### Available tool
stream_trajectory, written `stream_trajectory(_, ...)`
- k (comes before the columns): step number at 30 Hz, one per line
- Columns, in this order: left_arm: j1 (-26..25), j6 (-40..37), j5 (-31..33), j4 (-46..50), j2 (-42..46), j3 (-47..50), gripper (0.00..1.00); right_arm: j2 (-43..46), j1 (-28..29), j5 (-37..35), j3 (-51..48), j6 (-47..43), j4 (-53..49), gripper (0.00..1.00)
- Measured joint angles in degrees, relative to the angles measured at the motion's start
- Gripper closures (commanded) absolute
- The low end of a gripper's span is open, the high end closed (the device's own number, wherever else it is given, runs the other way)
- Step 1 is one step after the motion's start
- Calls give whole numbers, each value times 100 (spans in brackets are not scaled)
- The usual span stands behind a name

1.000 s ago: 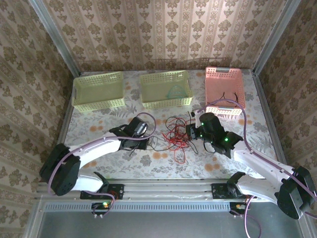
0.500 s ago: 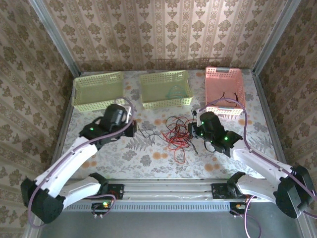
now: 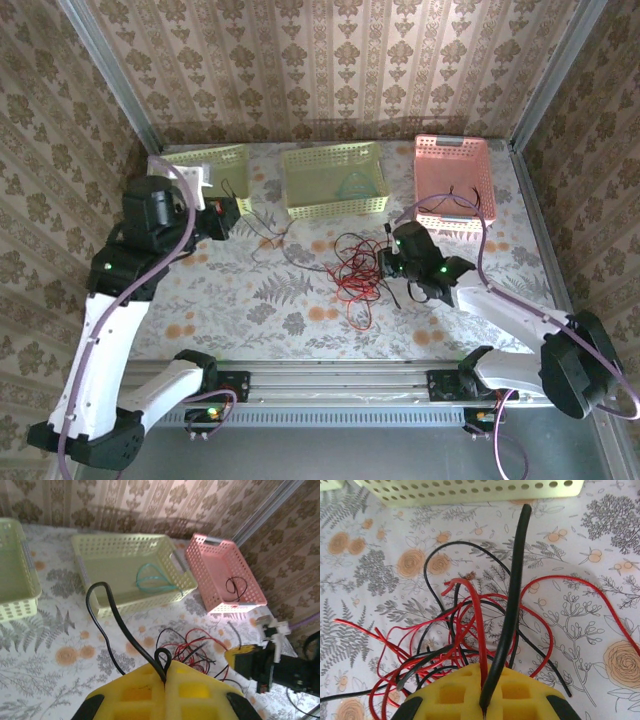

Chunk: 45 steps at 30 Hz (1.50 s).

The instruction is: Untangle the cables

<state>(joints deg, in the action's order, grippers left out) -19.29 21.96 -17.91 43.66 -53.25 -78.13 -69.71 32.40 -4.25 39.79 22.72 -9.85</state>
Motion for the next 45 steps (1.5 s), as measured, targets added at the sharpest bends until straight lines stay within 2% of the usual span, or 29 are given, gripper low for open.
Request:
stream_trajectory(6, 319, -109, -59, 92, -125, -1200, 100, -457, 0, -2, 0, 28, -2, 100)
stream_trajectory(7, 341, -120, -59, 87, -179, -1410, 100, -516, 0, -2, 0, 42, -4, 95)
stream_trajectory(9, 365, -120, -144, 17, -267, -1705, 100, -599, 0, 37, 35, 63, -35, 70)
stream_trajectory(10, 363, -107, -219, -66, -293, -1768, 100, -612, 0, 79, 81, 81, -83, 62)
stream_trajectory(15, 365, 153, -695, -603, -315, -1239, 100, -140, 234, 258, 636, -11, -568, 46)
stream_trajectory(21, 363, 619, -1204, -1126, -350, 149, 100, 1217, 398, 706, 1735, -247, -922, 41)
stream_trajectory(25, 363, 857, -1502, -1353, -350, 643, 100, 1370, 542, 1060, 2140, -555, -905, 36)
stream_trajectory(33, 363, 997, -1843, -1585, -212, 719, 100, 179, 748, 1884, 2413, -1075, -634, 33)
stream_trajectory(40, 358, 1045, -2009, -1624, -140, 741, 100, -758, 903, 1974, 3270, -1572, -448, 29)
stream_trajectory(45, 358, 1108, -2074, -1628, -125, 813, 100, -1414, 960, 2111, 3921, -1829, -372, 35)
